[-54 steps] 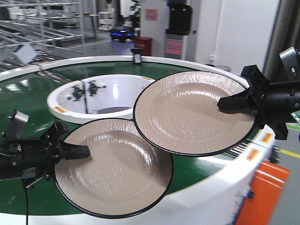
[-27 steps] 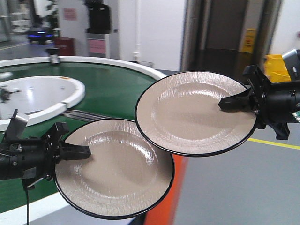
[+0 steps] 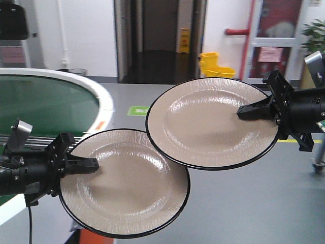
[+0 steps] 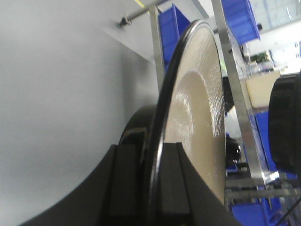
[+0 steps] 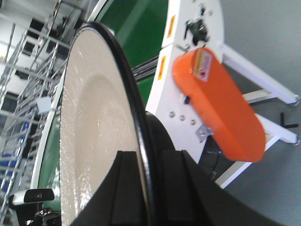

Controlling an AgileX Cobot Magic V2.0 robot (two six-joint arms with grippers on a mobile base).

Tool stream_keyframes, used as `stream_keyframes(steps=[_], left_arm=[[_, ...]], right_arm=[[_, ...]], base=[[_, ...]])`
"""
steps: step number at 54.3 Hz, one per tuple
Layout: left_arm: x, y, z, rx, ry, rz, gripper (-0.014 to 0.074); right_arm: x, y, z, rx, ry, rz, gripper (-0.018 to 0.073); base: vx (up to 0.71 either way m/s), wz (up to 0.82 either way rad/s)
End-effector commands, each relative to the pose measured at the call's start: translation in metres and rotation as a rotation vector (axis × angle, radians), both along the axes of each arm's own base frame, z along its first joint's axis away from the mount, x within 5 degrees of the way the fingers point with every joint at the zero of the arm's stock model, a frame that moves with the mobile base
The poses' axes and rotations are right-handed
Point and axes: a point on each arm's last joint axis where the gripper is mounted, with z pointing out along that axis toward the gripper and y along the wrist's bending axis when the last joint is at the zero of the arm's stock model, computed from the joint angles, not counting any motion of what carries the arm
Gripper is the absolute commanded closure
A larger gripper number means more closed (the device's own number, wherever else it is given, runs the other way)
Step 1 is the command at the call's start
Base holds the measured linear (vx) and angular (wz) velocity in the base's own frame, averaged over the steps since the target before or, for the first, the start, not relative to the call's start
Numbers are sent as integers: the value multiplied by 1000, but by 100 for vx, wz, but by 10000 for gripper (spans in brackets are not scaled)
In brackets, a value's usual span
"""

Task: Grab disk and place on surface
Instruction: 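Turn the base away from the conveyor while holding both plates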

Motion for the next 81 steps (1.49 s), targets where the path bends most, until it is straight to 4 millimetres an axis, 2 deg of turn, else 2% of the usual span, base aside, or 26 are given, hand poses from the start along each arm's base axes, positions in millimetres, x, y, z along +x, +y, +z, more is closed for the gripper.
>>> stream_keyframes(steps=[1, 44, 81], left_arm=[[-8, -3, 30, -122, -57, 10, 598], [-8, -3, 30, -122, -57, 10, 598], [-8, -3, 30, -122, -57, 10, 598]], right_arm=[[-12, 1, 37, 107, -111, -36, 564], [-12, 1, 37, 107, -111, -36, 564], [-12, 1, 37, 107, -110, -33, 564]], base=[[2, -49], [11, -38], [27, -23]])
